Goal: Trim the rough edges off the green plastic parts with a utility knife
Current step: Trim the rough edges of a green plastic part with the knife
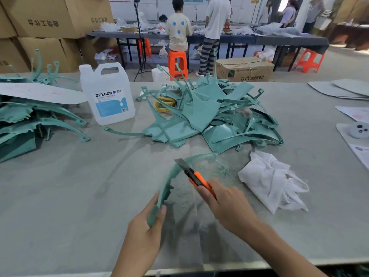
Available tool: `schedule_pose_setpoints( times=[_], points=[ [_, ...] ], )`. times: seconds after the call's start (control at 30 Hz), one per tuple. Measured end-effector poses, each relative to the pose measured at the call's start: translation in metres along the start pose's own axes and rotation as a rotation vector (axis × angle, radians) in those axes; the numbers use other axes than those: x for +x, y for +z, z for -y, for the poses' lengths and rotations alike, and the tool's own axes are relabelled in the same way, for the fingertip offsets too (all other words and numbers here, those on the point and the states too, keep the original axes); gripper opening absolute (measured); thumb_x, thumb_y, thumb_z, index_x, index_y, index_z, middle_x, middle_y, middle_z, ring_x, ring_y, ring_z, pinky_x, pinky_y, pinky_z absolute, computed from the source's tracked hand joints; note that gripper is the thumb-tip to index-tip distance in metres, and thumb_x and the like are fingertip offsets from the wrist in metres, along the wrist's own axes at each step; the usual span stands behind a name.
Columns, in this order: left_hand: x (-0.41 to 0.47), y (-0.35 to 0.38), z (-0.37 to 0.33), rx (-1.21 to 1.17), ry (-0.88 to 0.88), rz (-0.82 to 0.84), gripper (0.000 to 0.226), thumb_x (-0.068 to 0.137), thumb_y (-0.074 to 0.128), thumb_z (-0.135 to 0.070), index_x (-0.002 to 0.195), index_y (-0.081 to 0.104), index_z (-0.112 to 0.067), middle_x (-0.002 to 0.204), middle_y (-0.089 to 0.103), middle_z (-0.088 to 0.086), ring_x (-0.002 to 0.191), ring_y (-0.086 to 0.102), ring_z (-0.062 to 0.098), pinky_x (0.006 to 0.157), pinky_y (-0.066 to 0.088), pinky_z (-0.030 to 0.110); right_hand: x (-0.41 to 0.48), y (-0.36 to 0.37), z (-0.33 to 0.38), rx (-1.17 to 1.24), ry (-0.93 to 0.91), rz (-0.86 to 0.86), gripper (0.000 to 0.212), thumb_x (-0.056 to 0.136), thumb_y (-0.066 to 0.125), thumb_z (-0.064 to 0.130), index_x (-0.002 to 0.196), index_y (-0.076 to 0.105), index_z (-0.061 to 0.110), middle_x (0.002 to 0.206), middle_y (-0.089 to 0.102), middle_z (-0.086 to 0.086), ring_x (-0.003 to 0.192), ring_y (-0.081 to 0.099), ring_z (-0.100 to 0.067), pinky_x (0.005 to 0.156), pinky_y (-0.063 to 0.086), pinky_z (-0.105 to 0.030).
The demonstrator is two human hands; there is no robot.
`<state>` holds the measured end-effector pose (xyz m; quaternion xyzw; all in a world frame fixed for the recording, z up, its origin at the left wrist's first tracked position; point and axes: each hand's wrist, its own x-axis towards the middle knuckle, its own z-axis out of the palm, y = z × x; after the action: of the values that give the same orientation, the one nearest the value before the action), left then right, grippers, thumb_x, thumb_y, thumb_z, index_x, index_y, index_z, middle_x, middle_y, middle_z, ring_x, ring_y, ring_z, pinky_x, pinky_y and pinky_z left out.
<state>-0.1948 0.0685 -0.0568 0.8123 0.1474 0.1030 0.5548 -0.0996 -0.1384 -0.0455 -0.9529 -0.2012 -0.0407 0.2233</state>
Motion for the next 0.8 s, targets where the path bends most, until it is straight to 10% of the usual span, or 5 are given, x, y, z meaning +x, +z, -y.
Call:
schedule_pose_setpoints(
  times=[0.17, 0.37, 0.53, 0.8],
  points=[
    [0.003, -0.007, 0.002, -0.048, 0.003, -0.028, 0.031, 0.099, 0.058, -0.024, 0.068, 0.062, -0.021, 0.049, 0.057, -0.016, 0.046, 0.048, -0.006, 0.047, 0.034, 0.009, 0.043, -0.023, -0.042, -0.220, 0.394, 0.012, 0.051, 0.106, 0.028, 0.056, 0.106, 0.056, 0.013, 0.100, 0.068, -0.016, 0.094, 0.063, -0.039, 0.075, 0.045, -0.041],
    [0.004, -0.005, 0.002, -0.094, 0.029, -0.018, 0.027, 0.093, 0.056, -0.038, 0.080, 0.071, -0.019, 0.055, 0.059, -0.008, 0.050, 0.050, -0.001, 0.049, 0.037, 0.014, 0.020, -0.014, 0.002, 0.021, -0.006, -0.071, 0.048, 0.094, 0.015, 0.074, 0.081, 0.039, 0.034, 0.057, 0.053, 0.006, 0.043, 0.049, -0.005, 0.039, 0.037, -0.022],
    [0.004, -0.008, 0.000, -0.031, 0.041, 0.003, 0.028, 0.099, 0.057, -0.025, 0.072, 0.065, -0.021, 0.051, 0.054, -0.009, 0.047, 0.046, 0.000, 0.047, 0.034, 0.014, 0.054, -0.026, -0.016, -0.160, 0.215, 0.021, 0.048, 0.105, 0.028, 0.058, 0.097, 0.052, 0.017, 0.081, 0.064, -0.006, 0.072, 0.064, -0.027, 0.070, 0.057, -0.044],
    [0.005, -0.008, 0.003, -0.086, 0.014, -0.019, 0.030, 0.099, 0.058, -0.026, 0.073, 0.067, -0.014, 0.052, 0.051, -0.006, 0.049, 0.044, 0.001, 0.049, 0.034, 0.019, 0.035, -0.013, -0.002, -0.029, -0.117, 0.035, 0.044, 0.098, 0.024, 0.068, 0.082, 0.043, 0.033, 0.060, 0.054, 0.007, 0.041, 0.048, -0.004, 0.039, 0.035, -0.019]
  ],
)
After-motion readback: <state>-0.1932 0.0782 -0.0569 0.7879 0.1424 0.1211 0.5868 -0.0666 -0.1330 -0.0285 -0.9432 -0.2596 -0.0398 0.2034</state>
